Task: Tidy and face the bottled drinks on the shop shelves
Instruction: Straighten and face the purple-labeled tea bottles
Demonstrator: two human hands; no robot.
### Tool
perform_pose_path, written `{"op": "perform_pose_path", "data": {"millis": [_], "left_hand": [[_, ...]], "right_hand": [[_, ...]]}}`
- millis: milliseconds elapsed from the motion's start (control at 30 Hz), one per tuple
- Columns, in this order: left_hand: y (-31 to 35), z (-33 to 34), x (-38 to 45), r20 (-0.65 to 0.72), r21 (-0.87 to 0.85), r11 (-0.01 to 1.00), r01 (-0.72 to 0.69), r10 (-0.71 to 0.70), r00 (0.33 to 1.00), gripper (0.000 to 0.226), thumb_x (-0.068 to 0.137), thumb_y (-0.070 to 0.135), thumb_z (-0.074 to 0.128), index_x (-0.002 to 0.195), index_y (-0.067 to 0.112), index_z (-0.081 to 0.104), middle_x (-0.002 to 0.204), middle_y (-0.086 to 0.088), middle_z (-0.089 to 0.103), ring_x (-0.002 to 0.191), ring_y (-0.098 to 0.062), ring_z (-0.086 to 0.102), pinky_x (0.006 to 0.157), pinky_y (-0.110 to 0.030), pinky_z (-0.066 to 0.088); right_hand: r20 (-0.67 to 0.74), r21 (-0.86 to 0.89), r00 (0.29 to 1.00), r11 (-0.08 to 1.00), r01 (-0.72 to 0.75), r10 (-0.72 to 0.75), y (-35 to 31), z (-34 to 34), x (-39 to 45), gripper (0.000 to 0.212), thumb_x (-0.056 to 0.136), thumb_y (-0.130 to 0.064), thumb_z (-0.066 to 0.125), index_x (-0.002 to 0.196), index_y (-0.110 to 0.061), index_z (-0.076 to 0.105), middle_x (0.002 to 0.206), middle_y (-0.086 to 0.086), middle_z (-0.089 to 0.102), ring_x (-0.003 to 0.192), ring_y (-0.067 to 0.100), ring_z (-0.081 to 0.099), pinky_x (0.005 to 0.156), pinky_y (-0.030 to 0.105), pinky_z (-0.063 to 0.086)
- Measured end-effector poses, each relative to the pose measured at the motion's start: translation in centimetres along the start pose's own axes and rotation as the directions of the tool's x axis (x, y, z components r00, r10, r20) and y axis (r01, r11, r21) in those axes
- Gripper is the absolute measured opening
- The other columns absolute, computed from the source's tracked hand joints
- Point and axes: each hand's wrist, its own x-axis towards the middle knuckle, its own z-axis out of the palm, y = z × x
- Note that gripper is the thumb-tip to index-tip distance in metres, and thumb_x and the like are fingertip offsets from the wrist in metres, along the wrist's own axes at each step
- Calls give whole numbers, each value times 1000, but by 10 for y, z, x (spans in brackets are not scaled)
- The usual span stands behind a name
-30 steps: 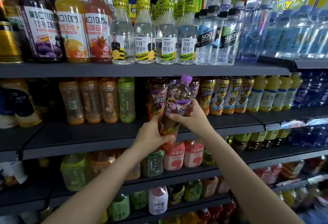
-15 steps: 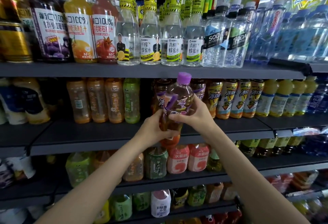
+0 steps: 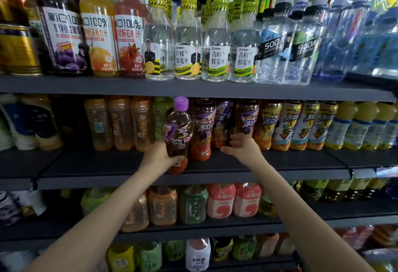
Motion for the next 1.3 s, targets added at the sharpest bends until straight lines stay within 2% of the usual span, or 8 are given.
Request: {"op": "perform_pose_path", "data": {"millis": [67,133,300,533,667,833,967,1300], "left_hand": [[-4,3,7,5,57,998,20,-20,1000,80,76,26,76,141,13,31,138,-9,48,126,-26,44,101,-30,34],[-7,8,17,21,60,997,54,-55,998,76,76,29,75,139,13,35,137,-8,49,127,-26,44,102,-31,33],[-10,20,39,-3,54,973,226,-227,974,67,81,34,70,135,11,38,136,-9,50,125,-26,47,99,-33,37],[-14,29,45,-83,44,973,225,-221,972,69,79,35,72,133,9,37,132,-9,53,121,-27,50,96,-33,40],[-18,30,45,-81,28,973,231,-228,970,73,79,38,71,135,9,35,131,-10,53,121,-27,50,97,-36,42],[-21,31,49,-67,-18,965,262,-262,963,71,78,38,72,132,9,37,130,-10,53,121,-27,50,99,-36,42],[-22,33,53,-66,-21,960,279,-279,958,69,78,40,72,128,8,37,128,-11,53,119,-27,50,95,-35,42],[-18,32,51,-73,29,960,277,-275,959,71,80,39,70,130,5,34,126,-14,53,117,-30,51,93,-39,46]], "right_hand": [[-53,-13,999,1000,-1,0,3,7,9,59,80,-22,75,130,-3,49,125,11,58,115,24,55,90,27,43],[-109,-36,994,999,9,-13,4,14,20,57,81,-22,74,129,-2,50,125,12,59,116,26,54,89,27,42],[-204,-73,979,997,-28,12,9,29,51,58,84,-26,70,130,2,46,124,17,58,117,31,53,88,29,42],[-207,-12,973,994,-106,101,12,52,90,58,89,-10,62,137,5,32,130,25,51,121,37,50,96,37,42],[-265,-111,960,986,-127,94,19,67,96,61,93,-3,52,144,5,19,133,26,46,121,40,47,94,41,41],[-284,-287,957,947,-142,58,22,64,93,66,91,-9,57,143,5,19,134,25,46,121,40,49,94,43,42],[-320,-351,947,927,-136,18,22,63,85,55,91,-9,58,135,4,28,126,23,52,113,39,55,86,41,45],[-234,-352,972,934,-69,-16,14,42,70,47,86,-19,68,118,2,40,104,20,62,99,37,60,73,36,44]]}}
